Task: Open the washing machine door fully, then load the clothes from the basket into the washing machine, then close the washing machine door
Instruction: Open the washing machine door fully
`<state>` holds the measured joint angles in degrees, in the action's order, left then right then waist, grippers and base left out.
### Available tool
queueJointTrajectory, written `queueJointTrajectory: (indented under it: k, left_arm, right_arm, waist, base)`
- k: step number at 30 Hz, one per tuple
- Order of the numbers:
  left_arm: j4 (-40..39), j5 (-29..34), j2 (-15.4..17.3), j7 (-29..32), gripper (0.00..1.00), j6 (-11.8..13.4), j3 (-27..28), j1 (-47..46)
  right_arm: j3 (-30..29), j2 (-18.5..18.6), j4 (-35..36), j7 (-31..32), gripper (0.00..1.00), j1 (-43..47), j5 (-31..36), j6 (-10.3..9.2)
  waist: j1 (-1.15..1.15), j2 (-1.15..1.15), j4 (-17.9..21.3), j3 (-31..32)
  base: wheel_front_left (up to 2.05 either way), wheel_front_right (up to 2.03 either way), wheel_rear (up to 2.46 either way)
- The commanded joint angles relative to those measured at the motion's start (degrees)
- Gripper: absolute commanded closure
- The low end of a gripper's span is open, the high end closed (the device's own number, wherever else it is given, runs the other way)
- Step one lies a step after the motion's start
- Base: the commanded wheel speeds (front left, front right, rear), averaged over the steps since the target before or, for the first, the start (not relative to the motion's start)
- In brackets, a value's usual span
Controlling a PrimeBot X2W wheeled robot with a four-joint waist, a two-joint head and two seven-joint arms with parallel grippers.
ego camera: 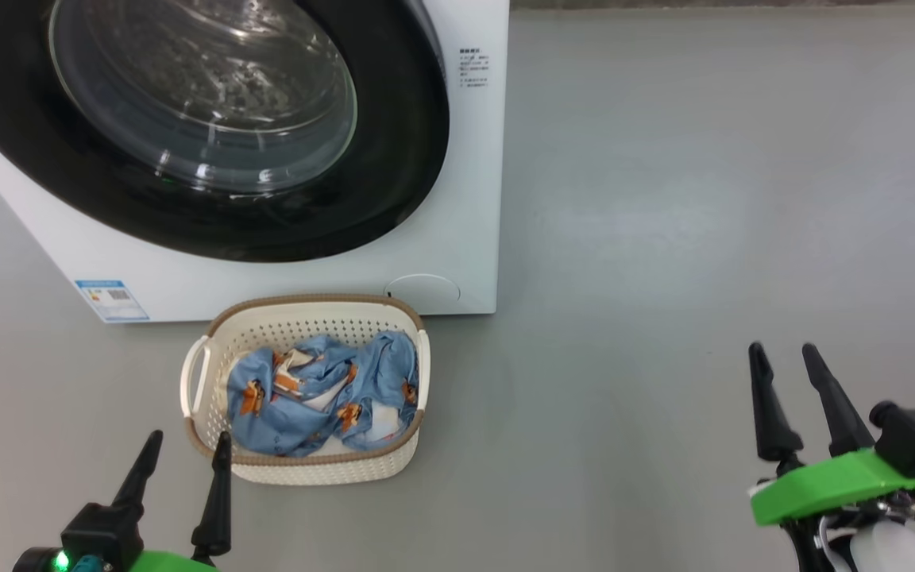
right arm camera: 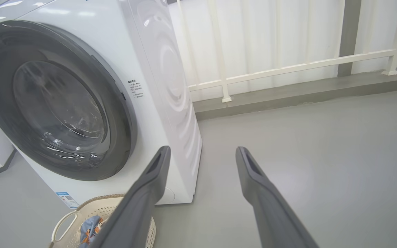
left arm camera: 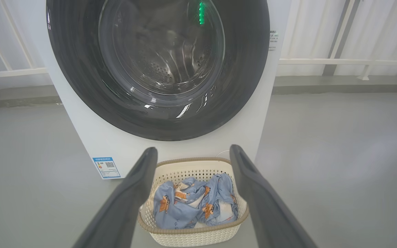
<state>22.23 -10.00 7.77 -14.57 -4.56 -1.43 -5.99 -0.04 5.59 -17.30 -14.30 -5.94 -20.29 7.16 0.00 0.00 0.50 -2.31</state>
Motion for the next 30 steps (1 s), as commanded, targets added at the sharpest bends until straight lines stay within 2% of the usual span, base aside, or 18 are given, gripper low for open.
queueJointTrajectory:
  k: [1, 7, 12, 15, 21, 22, 24, 30]
  left_arm:
    - [-1.94, -0.2, 0.91, -0.43, 0.0, -0.07, 1.7, -2.01]
    - [-2.32, -0.37, -0.35, -0.43, 0.0, -0.42, 0.97, -2.85]
    - [-2.4, -0.62, -1.74, -0.43, 0.0, -0.91, 0.1, -4.74]
    - [-2.52, -0.72, -2.38, -0.43, 0.0, -1.17, -0.34, -6.17]
    - [-2.31, -0.98, -3.63, -0.43, 0.0, -1.62, -1.44, -8.89]
    - [-2.31, -0.98, -3.63, -0.43, 0.0, -1.62, -1.44, -8.89]
    - [-2.2, -1.17, -3.97, -0.43, 0.0, -1.73, -1.77, -9.59]
    - [-2.09, -1.87, -4.64, -0.43, 0.0, -1.99, -2.98, -11.34]
  right_arm:
    - [1.65, 0.46, 0.99, -0.7, 0.99, -3.0, -1.39, 0.33]
    - [2.24, -0.02, 0.25, -0.7, 1.0, -8.61, -6.93, 0.33]
    - [4.47, -0.29, -0.36, -0.7, 1.0, -16.79, -20.05, 0.33]
    - [5.89, 0.6, 0.58, -0.7, 1.0, -21.52, -30.69, 0.33]
    - [9.74, 6.98, -0.25, -0.69, 1.0, -30.78, -47.47, 0.33]
    - [9.74, 6.98, -0.25, -0.69, 1.0, -30.78, -47.47, 0.33]
    - [11.08, 9.2, -0.93, 0.05, 1.0, -33.66, -52.32, 0.33]
    - [11.58, 13.88, -1.63, 6.61, 1.0, -39.99, -65.48, 0.33]
  waist:
    - [0.0, 0.0, -0.45, -0.55]
    - [0.0, 0.0, -1.78, -3.08]
    - [0.0, 0.0, -4.04, -6.69]
    - [0.0, 0.0, -5.54, -8.81]
    - [0.0, 0.0, -9.08, -12.27]
    - [0.0, 0.0, -9.08, -12.27]
    - [0.0, 0.0, -10.28, -13.1]
    - [0.0, 0.0, -13.92, -15.48]
  base:
    - [0.0, 0.0, 0.0]
    - [0.0, 0.0, 0.0]
    - [0.0, 0.0, 0.0]
    - [0.0, 0.0, 0.0]
    - [0.0, 0.0, 0.0]
    - [0.0, 0.0, 0.0]
    - [0.0, 0.0, 0.0]
    - [0.0, 0.0, 0.0]
